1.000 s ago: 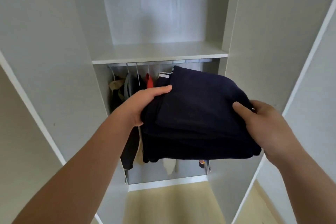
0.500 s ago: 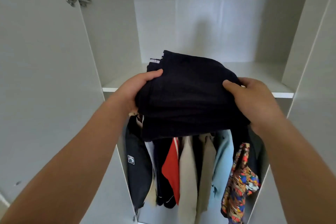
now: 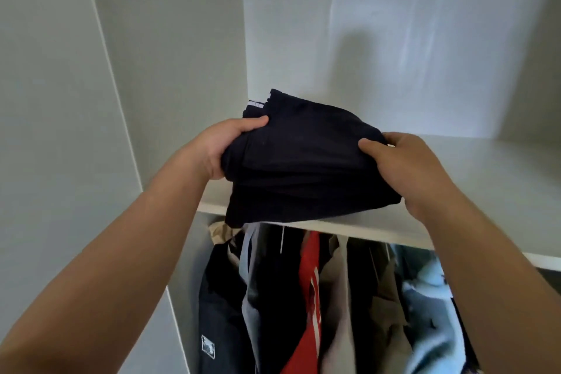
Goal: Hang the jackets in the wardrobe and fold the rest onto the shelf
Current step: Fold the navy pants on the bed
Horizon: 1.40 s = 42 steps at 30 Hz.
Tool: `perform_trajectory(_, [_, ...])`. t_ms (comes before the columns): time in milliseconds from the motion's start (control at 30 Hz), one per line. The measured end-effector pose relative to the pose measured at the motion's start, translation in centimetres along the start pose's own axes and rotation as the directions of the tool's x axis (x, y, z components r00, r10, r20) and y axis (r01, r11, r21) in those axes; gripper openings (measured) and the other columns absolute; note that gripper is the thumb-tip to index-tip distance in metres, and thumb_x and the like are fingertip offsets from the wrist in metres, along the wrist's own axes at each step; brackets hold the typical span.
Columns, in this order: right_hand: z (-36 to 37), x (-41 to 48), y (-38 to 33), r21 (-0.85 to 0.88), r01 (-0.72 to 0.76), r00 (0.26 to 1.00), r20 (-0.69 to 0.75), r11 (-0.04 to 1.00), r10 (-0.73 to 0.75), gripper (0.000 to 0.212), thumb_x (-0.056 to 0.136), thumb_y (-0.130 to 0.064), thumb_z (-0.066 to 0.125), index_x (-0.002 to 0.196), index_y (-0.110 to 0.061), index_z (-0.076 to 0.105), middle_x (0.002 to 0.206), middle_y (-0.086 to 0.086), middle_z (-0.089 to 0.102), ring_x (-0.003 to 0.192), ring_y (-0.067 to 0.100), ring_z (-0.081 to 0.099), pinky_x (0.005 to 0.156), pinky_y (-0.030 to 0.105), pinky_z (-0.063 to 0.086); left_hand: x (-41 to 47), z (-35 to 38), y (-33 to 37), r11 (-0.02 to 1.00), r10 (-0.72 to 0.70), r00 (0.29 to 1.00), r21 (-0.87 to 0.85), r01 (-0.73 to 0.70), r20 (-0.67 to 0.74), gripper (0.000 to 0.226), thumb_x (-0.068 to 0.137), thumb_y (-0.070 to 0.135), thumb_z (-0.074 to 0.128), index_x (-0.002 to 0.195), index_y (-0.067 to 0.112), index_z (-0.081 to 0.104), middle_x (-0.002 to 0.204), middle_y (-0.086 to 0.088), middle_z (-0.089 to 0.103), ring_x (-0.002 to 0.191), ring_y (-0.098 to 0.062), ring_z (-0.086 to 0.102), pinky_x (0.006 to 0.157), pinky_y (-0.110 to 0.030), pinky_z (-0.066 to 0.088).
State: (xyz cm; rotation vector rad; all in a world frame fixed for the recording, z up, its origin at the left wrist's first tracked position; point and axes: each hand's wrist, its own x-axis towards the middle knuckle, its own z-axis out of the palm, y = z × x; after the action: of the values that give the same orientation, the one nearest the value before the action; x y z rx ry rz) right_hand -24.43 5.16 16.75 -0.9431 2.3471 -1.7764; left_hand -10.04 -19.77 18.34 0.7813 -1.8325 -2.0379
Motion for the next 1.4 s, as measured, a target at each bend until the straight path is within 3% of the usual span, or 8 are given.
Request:
perform_trajectory(167, [5.8, 8.1, -0.7, -0.035, 0.006, 1.0, 0.018, 0.999, -0.005, 0.016, 0.091, -0.031, 0.062, 0.081, -0.033, 0.051, 0.078, -0.023, 0.052, 0.067, -0.004, 0.056, 0.056, 0.018, 0.038, 7.9, -4.0, 5.1, 0.969, -0.025, 0.999, 0.245, 0.035, -0.043, 0.032, 0.084, 0.038, 0.078, 0.102, 0.012, 0.076, 0.105, -0.008, 0.078, 0.087, -0.024, 0.077, 0.076, -0.037, 0.063])
perform_trajectory(300, [10.8, 12.2, -1.0, -0.035, -0.019, 0.995, 0.096, 0.999, 0.022, 0.048, 0.094, -0.03, 0.061, 0.14, -0.027, 0.048, 0.128, -0.01, 0.056, 0.111, 0.014, 0.059, 0.093, 0.035, 0.052, 12.2, -5.8, 8.6, 0.92, 0.013, 0.99, 0.39, 0.043, -0.14, 0.02, 0.089, 0.026, 0.074, 0.099, 0.009, 0.073, 0.093, -0.01, 0.079, 0.08, -0.026, 0.075, 0.078, -0.041, 0.062])
perform_trajectory(467, [15.4, 14.8, -1.5, -0.052, -0.019, 0.982, 0.187, 0.998, 0.028, 0.059, 0.096, -0.032, 0.06, 0.15, -0.025, 0.038, 0.144, -0.003, 0.049, 0.12, 0.023, 0.056, 0.101, 0.046, 0.051, 15.4, -8.1, 11.2, 0.821, 0.146, 0.958, 0.571, 0.023, -0.248, 0.021, 0.089, 0.022, 0.075, 0.102, 0.007, 0.071, 0.081, -0.009, 0.078, 0.07, -0.026, 0.074, 0.066, -0.038, 0.06])
perform_trajectory(633, [17.5, 14.2, -0.5, -0.43, 0.14, 0.902, 0.427, 0.892, 0.065, 0.049, 0.1, -0.035, 0.052, 0.143, -0.011, 0.046, 0.136, 0.01, 0.056, 0.117, 0.032, 0.059, 0.098, 0.043, 0.05, 15.9, -8.4, 9.9, 0.203, 0.36, 0.906, 0.967, 0.155, -0.221, 0.089, 0.081, 0.028, 0.084, 0.152, 0.009, 0.035, 0.147, -0.014, 0.049, 0.13, -0.036, 0.051, 0.107, -0.044, 0.045])
perform_trajectory(767, [18.1, 13.5, 0.2, -0.68, 0.241, 0.946, 0.324, 0.692, -0.01, 0.045, 0.097, -0.039, 0.041, 0.137, -0.019, 0.044, 0.137, 0.019, 0.039, 0.124, 0.039, 0.038, 0.09, 0.043, 0.036, 16.0, -7.2, 7.3, 0.119, 0.408, 0.913, 0.991, -0.059, 0.006, 0.075, 0.084, 0.024, 0.08, 0.149, 0.026, 0.044, 0.153, -0.004, 0.042, 0.138, -0.027, 0.044, 0.11, -0.036, 0.038])
perform_trajectory(867, [18.8, 13.5, -0.3, -0.681, 0.39, 0.91, 0.39, 0.62, -0.144, 0.049, 0.099, -0.046, 0.033, 0.14, -0.021, 0.043, 0.149, 0.014, 0.032, 0.135, 0.037, 0.029, 0.105, 0.051, 0.032, 16.5, -7.1, 4.9, 0.011, 0.209, 0.977, 0.999, -0.049, 0.046, 0.057, 0.101, 0.044, 0.055, 0.153, 0.028, 0.039, 0.161, -0.001, 0.036, 0.146, -0.024, 0.035, 0.117, -0.036, 0.028])
perform_trajectory(1033, [20.3, 13.9, 1.6, -0.677, 0.476, 0.796, 0.603, 0.561, 0.053, 0.059, 0.105, -0.046, 0.016, 0.154, -0.015, 0.028, 0.159, 0.013, 0.029, 0.149, 0.035, 0.018, 0.12, 0.058, 0.018, 18.6, -8.1, 1.5, -0.349, 0.074, 0.996, 0.937, -0.025, 0.054, 0.058, 0.107, 0.048, 0.014, 0.161, 0.028, 0.013, 0.17, 0.0, 0.002, 0.156, -0.03, -0.001, 0.125, -0.051, 0.009])
perform_trajectory(1400, [20.9, 18.0, 3.8, -0.655, 0.404, 0.833, 0.551, 0.638, 0.038, 0.065, 0.106, -0.05, 0.014, 0.161, -0.016, 0.013, 0.168, 0.008, 0.012, 0.155, 0.03, 0.005, 0.124, 0.052, 0.008, 23.4, -7.5, 0.7, -0.288, 0.217, 0.975, 0.957, 0.027, 0.038, 0.058, 0.107, 0.05, 0.012, 0.161, 0.03, 0.011, 0.17, 0.002, 0.007, 0.156, -0.028, 0.005, 0.125, -0.049, 0.008])
